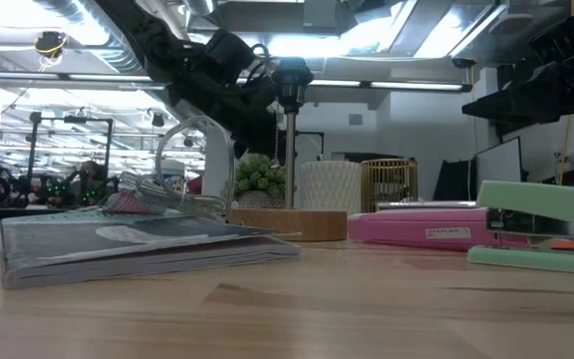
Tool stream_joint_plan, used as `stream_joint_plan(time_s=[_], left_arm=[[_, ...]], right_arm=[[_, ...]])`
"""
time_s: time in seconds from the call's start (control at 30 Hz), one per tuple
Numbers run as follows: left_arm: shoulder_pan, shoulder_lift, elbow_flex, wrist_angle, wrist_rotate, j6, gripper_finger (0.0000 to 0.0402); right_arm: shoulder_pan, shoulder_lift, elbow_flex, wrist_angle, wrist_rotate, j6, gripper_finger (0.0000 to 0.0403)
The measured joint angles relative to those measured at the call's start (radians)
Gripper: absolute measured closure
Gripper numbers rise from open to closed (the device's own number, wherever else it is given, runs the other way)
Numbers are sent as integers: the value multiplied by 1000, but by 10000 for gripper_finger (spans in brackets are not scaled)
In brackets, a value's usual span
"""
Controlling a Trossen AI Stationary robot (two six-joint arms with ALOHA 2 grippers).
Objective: Screw lightbulb
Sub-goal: Insert the lightbulb into the lamp
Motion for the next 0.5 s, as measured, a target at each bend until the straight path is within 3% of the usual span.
stream_joint_plan(time_s=[0.23,0.5], left_arm=[[-30,0,0,-41,-221,7,376],[-32,0,0,-77,-244,-31,289]], right_arm=[[0,0,0,0,-8,0,118],[0,0,0,0,-9,0,118]])
